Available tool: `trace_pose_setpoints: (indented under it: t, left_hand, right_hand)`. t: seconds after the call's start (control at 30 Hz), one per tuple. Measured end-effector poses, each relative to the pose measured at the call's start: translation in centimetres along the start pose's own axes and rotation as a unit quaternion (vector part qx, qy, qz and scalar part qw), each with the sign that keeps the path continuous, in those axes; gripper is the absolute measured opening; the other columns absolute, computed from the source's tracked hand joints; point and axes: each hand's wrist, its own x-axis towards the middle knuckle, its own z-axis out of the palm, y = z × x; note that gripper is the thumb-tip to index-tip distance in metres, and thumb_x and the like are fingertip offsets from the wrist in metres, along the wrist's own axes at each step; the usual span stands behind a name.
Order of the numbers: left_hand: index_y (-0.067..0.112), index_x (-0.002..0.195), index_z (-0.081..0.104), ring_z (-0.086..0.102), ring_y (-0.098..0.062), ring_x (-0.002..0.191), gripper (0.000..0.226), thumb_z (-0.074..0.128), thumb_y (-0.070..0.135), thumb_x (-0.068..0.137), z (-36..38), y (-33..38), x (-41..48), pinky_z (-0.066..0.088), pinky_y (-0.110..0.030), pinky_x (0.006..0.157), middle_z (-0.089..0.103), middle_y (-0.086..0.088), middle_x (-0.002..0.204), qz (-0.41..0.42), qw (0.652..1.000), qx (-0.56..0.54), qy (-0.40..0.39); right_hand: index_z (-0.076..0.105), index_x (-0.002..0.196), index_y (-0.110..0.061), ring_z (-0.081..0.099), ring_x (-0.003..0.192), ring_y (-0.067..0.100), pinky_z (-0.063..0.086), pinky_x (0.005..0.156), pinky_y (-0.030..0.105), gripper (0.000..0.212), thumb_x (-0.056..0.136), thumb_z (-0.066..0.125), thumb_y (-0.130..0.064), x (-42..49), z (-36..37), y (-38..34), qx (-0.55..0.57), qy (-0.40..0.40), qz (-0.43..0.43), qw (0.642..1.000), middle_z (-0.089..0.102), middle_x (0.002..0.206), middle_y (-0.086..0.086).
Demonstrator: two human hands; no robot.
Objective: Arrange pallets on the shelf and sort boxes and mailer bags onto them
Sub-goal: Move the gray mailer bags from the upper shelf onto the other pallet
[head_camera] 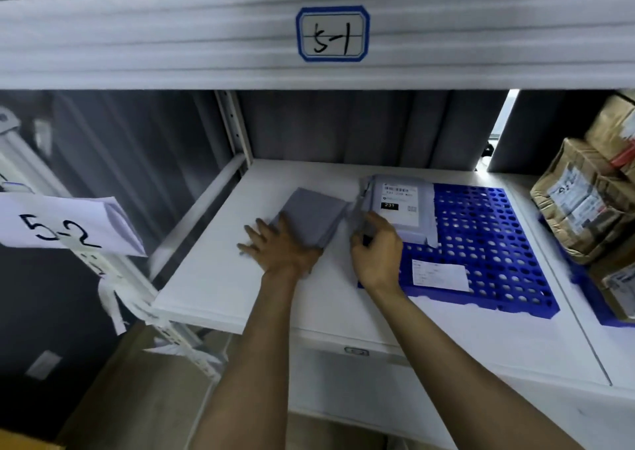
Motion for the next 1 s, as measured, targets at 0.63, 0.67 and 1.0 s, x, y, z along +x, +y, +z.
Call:
trace_pose_setpoints:
  t: [0.63,0.67,1.0]
  left_hand:
    - [0.016,0.117,0.069,0.053,-0.039,0.119,0.052,0.053,0.049,0.080,-0.9,-5.5,-11.0,0.036,-0.057,0.103,0.062,-0.018,0.126,-0.055,0.462,-0.806,-0.366]
    - [0.017,0.123,0.065,0.051,-0.040,0.122,0.055,0.053,0.049,0.081,-0.6,-5.3,-11.3,0.035,-0.059,0.104,0.060,-0.019,0.130,-0.044,0.441,-0.811,-0.382]
    - [0.012,0.115,0.065,0.068,-0.033,0.094,0.033,0.053,0.036,0.094,-2.1,1.6,-14.9,0.058,-0.044,0.080,0.068,-0.016,0.113,0.029,0.651,-0.679,-0.339]
  right_hand:
    - [0.054,0.123,-0.014,0.060,0.096,0.016,0.051,0.079,0.026,0.033,0.091,0.059,-0.010,-7.9,0.1,-2.9,0.307,-0.075,0.231,0.920,0.060,0.118,0.004]
    - [0.052,0.128,-0.014,0.058,0.095,0.014,0.051,0.079,0.026,0.039,0.090,0.059,-0.007,-8.0,-0.6,-2.6,0.309,-0.062,0.230,0.921,0.058,0.118,0.003]
    - [0.056,0.125,-0.013,0.056,0.112,0.020,0.048,0.098,0.038,0.043,0.084,0.066,-0.004,-8.1,-9.2,0.2,0.336,0.144,0.224,0.904,0.058,0.126,0.004]
